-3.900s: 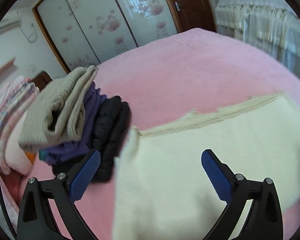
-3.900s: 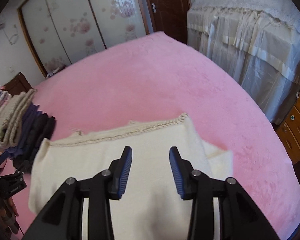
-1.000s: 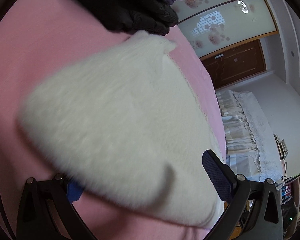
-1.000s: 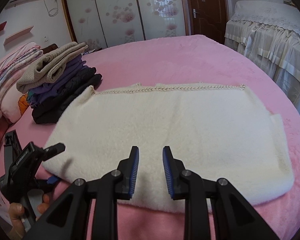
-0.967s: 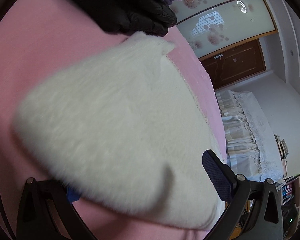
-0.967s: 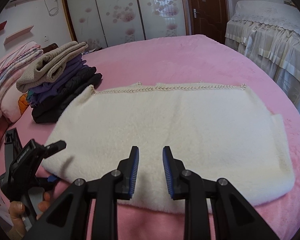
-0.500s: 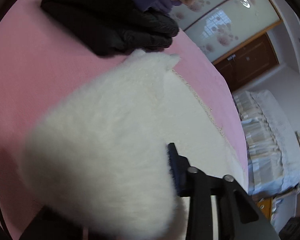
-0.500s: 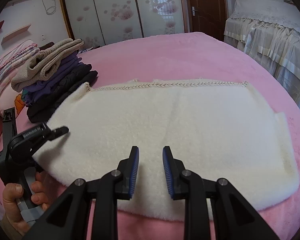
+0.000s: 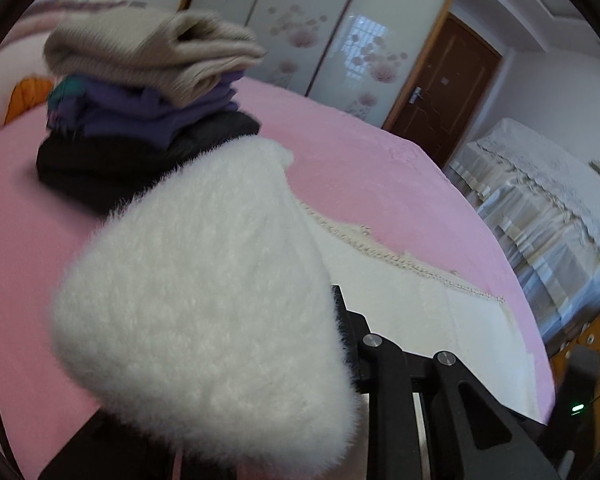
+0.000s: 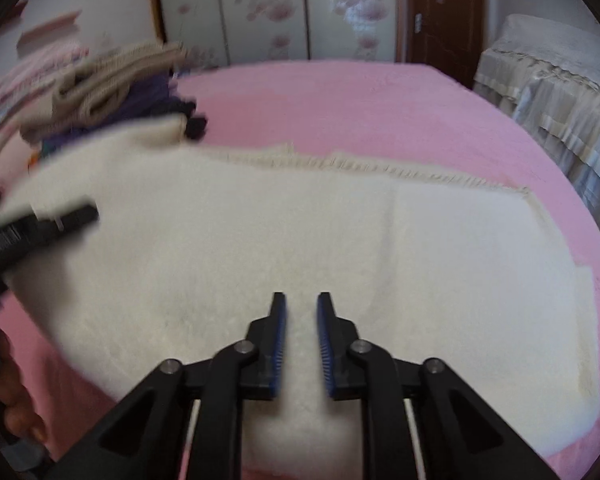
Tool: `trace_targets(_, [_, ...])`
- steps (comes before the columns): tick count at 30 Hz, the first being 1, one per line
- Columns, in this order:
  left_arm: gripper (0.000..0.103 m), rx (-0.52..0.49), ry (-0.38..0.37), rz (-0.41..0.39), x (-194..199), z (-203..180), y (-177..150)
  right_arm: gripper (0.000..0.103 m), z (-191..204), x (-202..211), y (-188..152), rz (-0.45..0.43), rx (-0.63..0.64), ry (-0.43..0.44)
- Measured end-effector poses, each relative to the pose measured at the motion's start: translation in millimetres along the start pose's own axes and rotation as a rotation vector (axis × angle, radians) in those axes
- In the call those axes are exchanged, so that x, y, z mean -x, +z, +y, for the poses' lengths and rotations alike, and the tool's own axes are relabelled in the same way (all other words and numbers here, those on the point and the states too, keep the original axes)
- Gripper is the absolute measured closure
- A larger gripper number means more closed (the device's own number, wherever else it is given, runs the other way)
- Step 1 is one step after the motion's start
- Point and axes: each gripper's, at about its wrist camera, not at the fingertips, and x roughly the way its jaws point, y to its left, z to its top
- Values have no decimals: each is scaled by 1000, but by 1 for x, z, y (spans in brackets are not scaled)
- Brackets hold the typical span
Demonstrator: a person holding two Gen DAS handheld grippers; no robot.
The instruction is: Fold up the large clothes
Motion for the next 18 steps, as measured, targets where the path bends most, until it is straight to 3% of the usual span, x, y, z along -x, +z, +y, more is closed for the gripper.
trace_targets(4, [83, -132, -7, -54, 12, -43, 4, 92, -3, -6, -7, -6, -15, 16])
trace_targets(13, [83, -254, -122, -77, 8, -142, 13, 92, -59, 17, -9, -20, -212, 254])
trace_targets(18, [83, -325, -224, -51, 3, -205, -13, 92, -121, 53, -25, -54, -286, 98])
